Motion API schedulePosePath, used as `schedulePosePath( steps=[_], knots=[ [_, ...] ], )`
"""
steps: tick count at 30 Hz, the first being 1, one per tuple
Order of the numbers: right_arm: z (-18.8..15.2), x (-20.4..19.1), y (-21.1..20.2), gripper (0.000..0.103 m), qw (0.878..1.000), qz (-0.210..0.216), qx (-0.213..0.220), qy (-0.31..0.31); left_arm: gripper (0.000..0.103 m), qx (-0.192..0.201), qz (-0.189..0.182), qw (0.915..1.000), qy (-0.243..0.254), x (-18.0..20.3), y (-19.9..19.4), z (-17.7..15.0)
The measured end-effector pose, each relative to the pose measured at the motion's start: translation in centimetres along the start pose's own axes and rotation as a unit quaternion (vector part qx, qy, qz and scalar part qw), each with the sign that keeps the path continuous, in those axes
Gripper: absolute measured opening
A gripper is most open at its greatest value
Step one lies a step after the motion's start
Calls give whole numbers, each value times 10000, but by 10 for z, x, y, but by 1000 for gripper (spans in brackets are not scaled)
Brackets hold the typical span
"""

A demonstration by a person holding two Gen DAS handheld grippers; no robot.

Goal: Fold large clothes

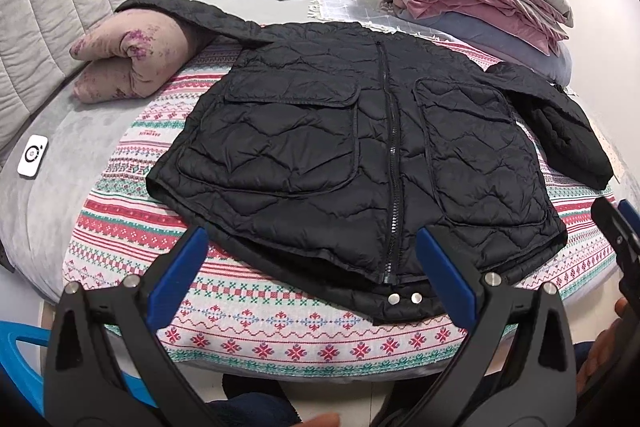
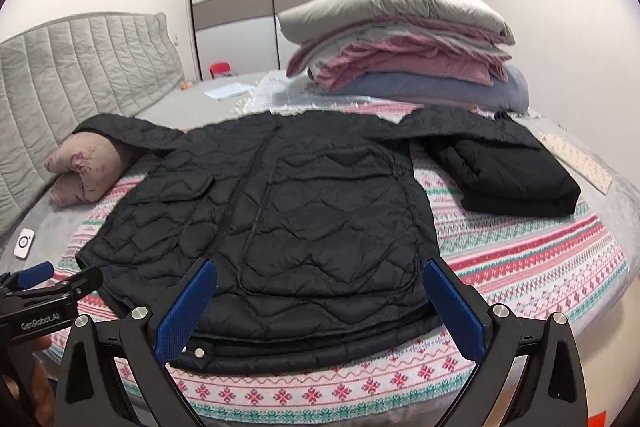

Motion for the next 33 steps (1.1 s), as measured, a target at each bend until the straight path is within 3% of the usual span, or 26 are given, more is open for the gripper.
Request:
schedulePosePath(
  steps=[3,4,7,10,15,19,22,24,28,30,32,33],
  knots=[
    [-10,15,18,103,9957,659,-525,377,103,-25,149,9999,29,-7,4,-3],
    [-11,18,24,103,9949,647,-632,452,103,-16,138,9999,6,-9,6,-3],
    [-9,26,33,103,9960,189,-733,478,103,-75,204,9998,-31,-17,11,-5],
    [-8,35,40,103,9928,125,-979,677,103,-156,225,9995,-131,-28,16,-7],
    [-11,55,63,103,9871,-255,-1405,730,103,-753,372,9958,-378,-49,26,-16],
    [-13,67,69,103,9851,-413,-1447,837,103,-793,412,9944,-566,-67,17,-22],
    [-14,74,79,103,9798,-385,-1723,935,103,-768,224,9935,-813,-78,5,-22],
    [-16,79,89,103,9746,-480,-1926,1040,103,-789,284,9935,-775,-81,7,-25],
    [-19,83,108,103,9686,-782,-2096,1085,103,-1134,222,9896,-855,-92,33,-38],
    [-22,84,120,102,9637,-885,-2265,1106,100,-1372,-80,9836,-1168,-105,51,-42],
    [-25,85,131,101,9601,-932,-2360,1177,99,-1387,-218,9803,-1390,-114,60,-41],
    [-28,85,137,96,9563,-930,-2486,1225,97,-1335,-142,9816,-1360,-117,65,-39]
  ],
)
Point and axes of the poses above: each gripper's, at about its wrist camera, not at the fingertips, and y roughly the way its jaws point, x to its right, z to its top, the point moved 1 cm from there along y, roughly the way its jaws point, and after that the axes turned 8 degrees about y, right-handed, at the moved point
